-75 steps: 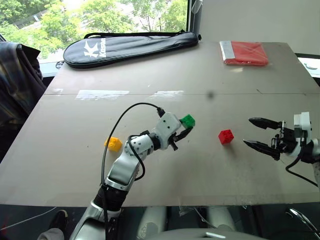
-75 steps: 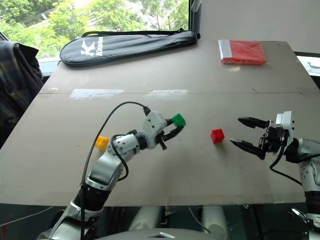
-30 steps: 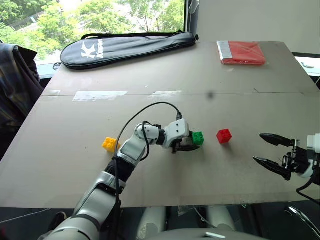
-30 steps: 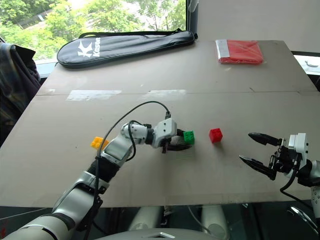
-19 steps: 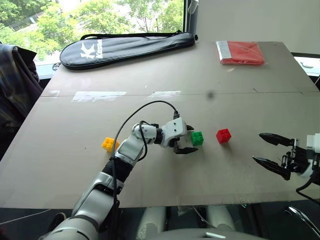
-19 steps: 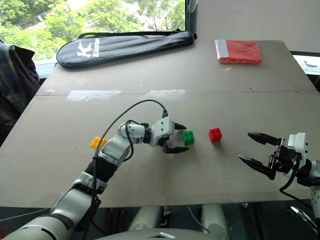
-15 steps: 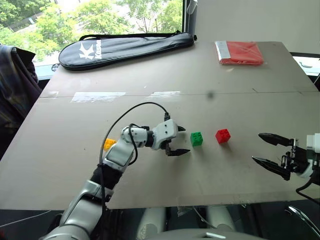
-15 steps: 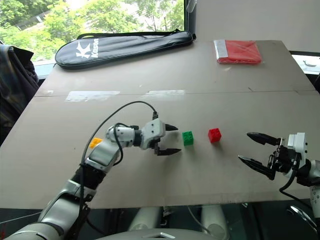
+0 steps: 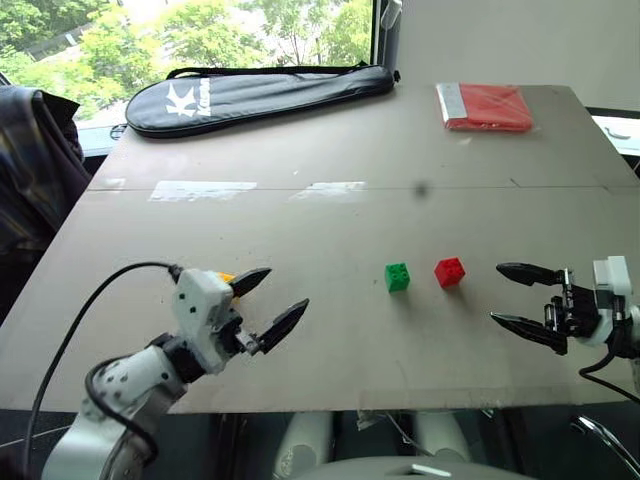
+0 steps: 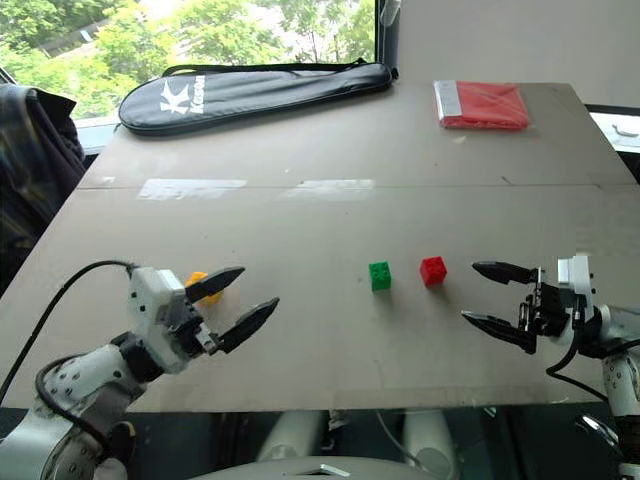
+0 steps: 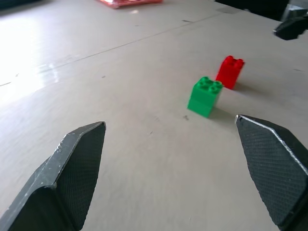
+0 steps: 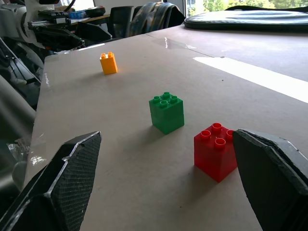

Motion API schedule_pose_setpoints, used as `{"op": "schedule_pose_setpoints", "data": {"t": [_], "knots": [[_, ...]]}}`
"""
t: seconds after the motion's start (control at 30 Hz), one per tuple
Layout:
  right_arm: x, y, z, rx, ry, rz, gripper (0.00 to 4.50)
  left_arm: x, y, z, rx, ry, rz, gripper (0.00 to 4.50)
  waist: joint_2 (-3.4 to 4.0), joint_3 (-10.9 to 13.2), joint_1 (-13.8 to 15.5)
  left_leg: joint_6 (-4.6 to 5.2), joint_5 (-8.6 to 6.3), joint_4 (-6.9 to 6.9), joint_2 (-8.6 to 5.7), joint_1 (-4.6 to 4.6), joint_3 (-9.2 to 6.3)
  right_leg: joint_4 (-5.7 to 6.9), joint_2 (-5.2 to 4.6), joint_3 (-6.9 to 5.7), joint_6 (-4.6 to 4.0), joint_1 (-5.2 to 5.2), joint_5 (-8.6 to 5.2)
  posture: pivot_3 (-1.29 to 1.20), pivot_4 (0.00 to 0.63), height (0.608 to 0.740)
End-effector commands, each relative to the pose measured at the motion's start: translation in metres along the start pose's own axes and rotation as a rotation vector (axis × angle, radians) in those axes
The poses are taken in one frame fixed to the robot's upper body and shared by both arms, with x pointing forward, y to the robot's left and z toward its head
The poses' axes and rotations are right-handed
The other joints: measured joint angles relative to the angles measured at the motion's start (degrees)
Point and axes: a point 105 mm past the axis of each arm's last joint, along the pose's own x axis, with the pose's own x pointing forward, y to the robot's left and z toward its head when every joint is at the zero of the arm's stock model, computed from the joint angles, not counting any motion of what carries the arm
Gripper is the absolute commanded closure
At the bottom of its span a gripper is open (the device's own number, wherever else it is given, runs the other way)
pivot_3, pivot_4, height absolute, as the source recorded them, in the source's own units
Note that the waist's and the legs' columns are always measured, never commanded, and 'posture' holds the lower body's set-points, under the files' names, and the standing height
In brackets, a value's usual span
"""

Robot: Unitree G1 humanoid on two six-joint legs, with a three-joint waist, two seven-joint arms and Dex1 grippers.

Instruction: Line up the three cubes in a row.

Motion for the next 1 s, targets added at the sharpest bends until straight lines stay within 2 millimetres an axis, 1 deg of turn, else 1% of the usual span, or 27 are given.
{"op": "schedule_pose_setpoints", "data": {"t": [0.03, 0.07, 0.13, 0.23, 0.27, 0.33, 0.5, 0.6, 0.8, 1.0], "knots": [[0.004, 0.001, 0.007, -0.018, -0.018, 0.040, 0.00, -0.015, 0.023, -0.005, 0.066, -0.005, 0.171, 0.07, -0.02, 0.00, 0.27, 0.00, 0.00, 0.03, -0.02, -0.01, -0.01, 0.00, 0.09, -0.03, 0.01, 0.00, 0.00, 0.00, 0.150, 0.694], [0.006, 0.000, 0.007, -0.017, -0.018, 0.049, 0.00, -0.020, 0.036, -0.014, 0.064, 0.003, 0.242, 0.07, -0.01, -0.01, 0.31, 0.01, 0.00, 0.06, -0.03, -0.01, 0.02, 0.00, 0.15, -0.01, 0.01, 0.01, -0.01, 0.00, 0.150, 0.694], [0.008, -0.002, 0.008, -0.019, -0.019, 0.060, 0.00, -0.025, 0.051, -0.027, 0.067, 0.010, 0.316, 0.07, -0.03, -0.02, 0.22, 0.00, 0.01, 0.08, -0.01, 0.01, 0.04, 0.00, 0.23, 0.01, 0.19, 0.01, -0.12, 0.00, 0.150, 0.694], [0.009, -0.004, 0.009, -0.022, -0.019, 0.067, 0.00, -0.023, 0.059, -0.036, 0.079, 0.012, 0.339, 0.07, -0.05, -0.02, 0.04, 0.00, 0.01, 0.08, 0.05, 0.01, 0.02, 0.01, 0.29, 0.01, 0.17, -0.01, -0.10, 0.00, 0.150, 0.694], [0.010, -0.003, 0.010, -0.022, -0.021, 0.073, 0.00, -0.021, 0.062, -0.038, 0.083, 0.014, 0.341, 0.07, -0.04, -0.02, 0.06, 0.00, 0.01, 0.08, 0.05, 0.00, 0.01, 0.01, 0.29, 0.00, -0.02, -0.01, 0.01, 0.00, 0.150, 0.694], [0.012, -0.001, 0.012, -0.023, -0.027, 0.088, 0.00, -0.018, 0.067, -0.041, 0.079, 0.012, 0.353, 0.07, -0.04, -0.02, 0.01, 0.00, 0.00, 0.07, 0.04, -0.04, 0.01, 0.01, 0.28, -0.01, -0.03, -0.03, 0.02, 0.00, 0.150, 0.694], [0.016, 0.009, 0.019, -0.024, -0.074, 0.128, 0.00, -0.018, 0.073, -0.048, 0.077, 0.013, 0.363, 0.07, -0.04, -0.02, -0.23, 0.01, -0.02, 0.04, 0.05, -0.08, 0.03, -0.02, 0.23, 0.01, -0.03, -0.08, 0.03, 0.00, 0.150, 0.694], [0.018, 0.015, 0.023, -0.029, -0.116, 0.155, 0.00, -0.017, 0.074, -0.053, 0.075, 0.029, 0.354, 0.07, -0.05, -0.02, -0.20, 0.01, -0.02, 0.03, 0.06, -0.07, 0.02, -0.02, 0.22, 0.00, -0.03, -0.08, 0.02, 0.00, 0.150, 0.694], [0.024, 0.018, 0.030, -0.046, -0.161, 0.165, 0.00, -0.016, 0.077, -0.067, 0.068, 0.063, 0.351, 0.07, -0.05, -0.02, -0.20, 0.01, -0.02, 0.03, 0.06, -0.05, 0.02, -0.02, 0.23, -0.01, -0.02, -0.08, 0.02, 0.00, 0.150, 0.694], [0.028, 0.019, 0.032, -0.070, -0.157, 0.184, 0.00, -0.007, 0.077, -0.068, 0.060, 0.062, 0.324, 0.07, -0.05, -0.02, -0.17, 0.01, -0.02, 0.03, 0.06, -0.08, 0.01, -0.02, 0.20, -0.01, -0.02, -0.09, 0.03, 0.00, 0.150, 0.694]]}}
